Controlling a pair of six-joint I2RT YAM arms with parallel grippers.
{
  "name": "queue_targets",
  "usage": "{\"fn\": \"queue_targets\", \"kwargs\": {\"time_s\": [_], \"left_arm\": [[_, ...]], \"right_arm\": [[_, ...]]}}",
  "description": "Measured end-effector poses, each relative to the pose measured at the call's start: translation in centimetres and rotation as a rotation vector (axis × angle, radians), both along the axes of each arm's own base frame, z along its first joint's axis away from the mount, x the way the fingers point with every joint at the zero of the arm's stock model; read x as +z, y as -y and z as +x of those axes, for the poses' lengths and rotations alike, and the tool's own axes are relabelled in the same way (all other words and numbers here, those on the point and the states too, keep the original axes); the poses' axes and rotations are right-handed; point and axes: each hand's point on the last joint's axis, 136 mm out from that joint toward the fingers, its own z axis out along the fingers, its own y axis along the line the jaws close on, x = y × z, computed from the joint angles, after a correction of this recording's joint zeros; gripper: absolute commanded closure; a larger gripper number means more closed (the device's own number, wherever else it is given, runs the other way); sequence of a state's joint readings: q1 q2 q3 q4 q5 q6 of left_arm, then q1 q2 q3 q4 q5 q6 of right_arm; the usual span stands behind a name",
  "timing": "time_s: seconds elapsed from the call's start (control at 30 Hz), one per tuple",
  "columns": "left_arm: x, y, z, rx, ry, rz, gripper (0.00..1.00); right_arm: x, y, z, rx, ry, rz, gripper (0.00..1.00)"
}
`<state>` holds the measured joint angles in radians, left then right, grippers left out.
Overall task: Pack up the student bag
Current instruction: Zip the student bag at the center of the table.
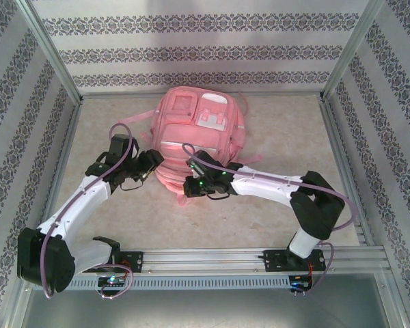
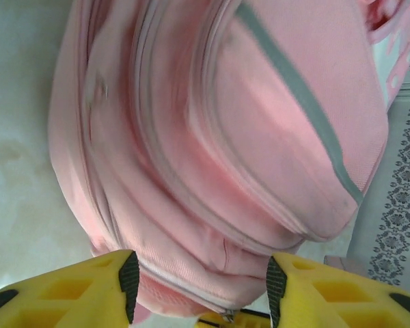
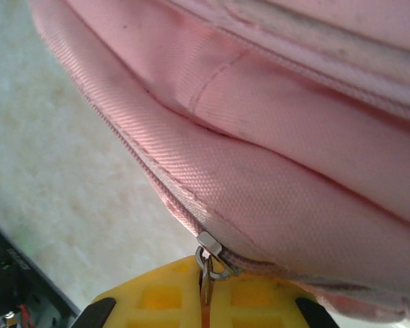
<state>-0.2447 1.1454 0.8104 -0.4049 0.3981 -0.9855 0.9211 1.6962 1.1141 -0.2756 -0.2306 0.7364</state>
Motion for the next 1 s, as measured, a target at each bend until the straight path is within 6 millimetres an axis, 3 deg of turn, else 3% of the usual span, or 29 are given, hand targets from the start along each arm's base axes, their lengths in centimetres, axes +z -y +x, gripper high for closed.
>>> {"fn": "queue_targets", "kwargs": {"time_s": [0.2, 0.37, 0.53, 0.67, 0.8, 1.0], "left_arm": [[-3.0, 0.1, -1.7, 0.034, -0.104, -0.019, 0.45], [-4.8, 0.3, -1.3, 0.053, -0.158, -0.021, 0.46], [-6.0, 0.7, -0.6, 0.055, -0.181, -0.021, 0.6], [-6.7, 0.9, -0.2, 0.048, -0.186, -0.01, 0.85], [-7.0, 0.9, 0.1, 0.034, -0.185, 0.01, 0.99], [-6.4, 0.6, 0.1, 0.022, -0.184, 0.04, 1.0]], "right_arm": [[0.5, -3.3, 0.2, 0.036, -0.008, 0.036, 1.0], [0.4, -4.0, 0.2, 0.04, -0.017, 0.038, 1.0], [0.3, -4.0, 0.2, 0.04, -0.018, 0.036, 1.0], [0.2, -3.9, 0.2, 0.041, -0.018, 0.028, 1.0], [-0.1, -3.6, 0.3, 0.039, -0.008, 0.011, 1.0], [-1.0, -3.0, 0.1, 0.041, 0.013, -0.011, 1.0]]}}
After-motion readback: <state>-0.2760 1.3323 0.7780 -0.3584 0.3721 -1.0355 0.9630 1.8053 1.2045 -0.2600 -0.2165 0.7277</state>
